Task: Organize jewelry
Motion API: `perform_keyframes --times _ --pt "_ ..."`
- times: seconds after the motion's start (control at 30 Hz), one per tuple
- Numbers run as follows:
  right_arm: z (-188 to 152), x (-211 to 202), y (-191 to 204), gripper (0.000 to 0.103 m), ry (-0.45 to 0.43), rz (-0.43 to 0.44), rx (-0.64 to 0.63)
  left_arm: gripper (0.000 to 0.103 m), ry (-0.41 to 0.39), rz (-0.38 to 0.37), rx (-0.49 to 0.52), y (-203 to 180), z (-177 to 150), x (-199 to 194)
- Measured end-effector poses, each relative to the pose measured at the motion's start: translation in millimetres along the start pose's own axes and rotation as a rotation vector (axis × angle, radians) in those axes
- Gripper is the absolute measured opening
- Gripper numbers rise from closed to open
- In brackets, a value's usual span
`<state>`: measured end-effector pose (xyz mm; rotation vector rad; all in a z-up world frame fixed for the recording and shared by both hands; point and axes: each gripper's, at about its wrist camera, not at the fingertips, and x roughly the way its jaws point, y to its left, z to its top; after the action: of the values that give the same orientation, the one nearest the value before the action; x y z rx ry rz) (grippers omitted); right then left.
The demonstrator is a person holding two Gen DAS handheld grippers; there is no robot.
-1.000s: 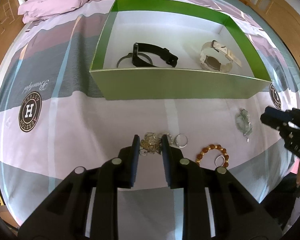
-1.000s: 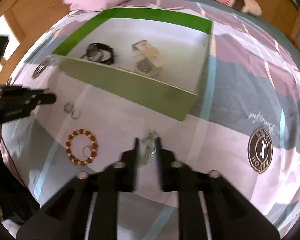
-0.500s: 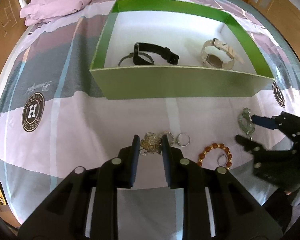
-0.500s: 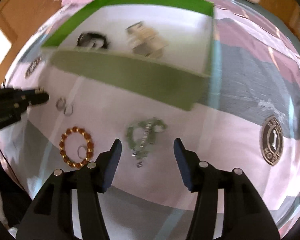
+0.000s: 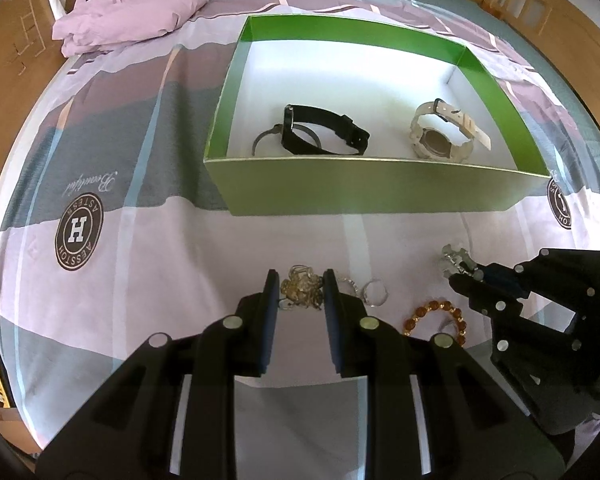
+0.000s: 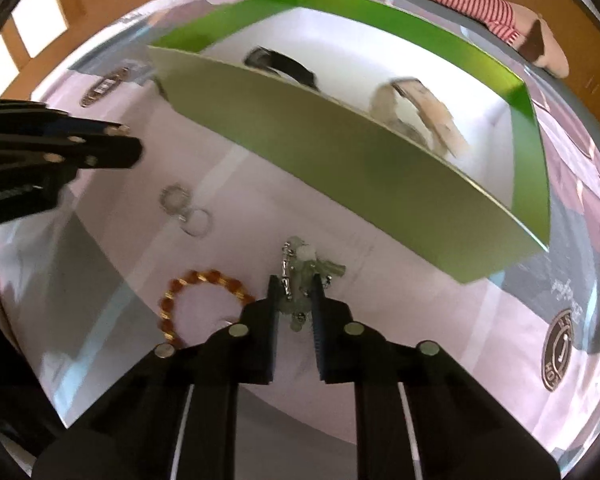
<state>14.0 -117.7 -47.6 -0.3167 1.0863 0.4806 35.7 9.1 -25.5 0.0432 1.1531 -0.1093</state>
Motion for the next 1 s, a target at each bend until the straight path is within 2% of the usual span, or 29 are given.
perform_keyframes --times 0.37,0.83,1.0 --pt "4 -15 -16 0.007 -0.058 0.013 0.054 0.022 -0.028 0.001 0.008 -4 0 -4" --pt "9 -37 -26 0.007 -0.137 0.034 0.106 0.022 -0.129 -0.008 -0.017 2 5 -25" --pt "11 -42 -32 0.007 -0.158 0.039 0.125 0.022 -0.133 -0.011 -0.022 2 6 -26"
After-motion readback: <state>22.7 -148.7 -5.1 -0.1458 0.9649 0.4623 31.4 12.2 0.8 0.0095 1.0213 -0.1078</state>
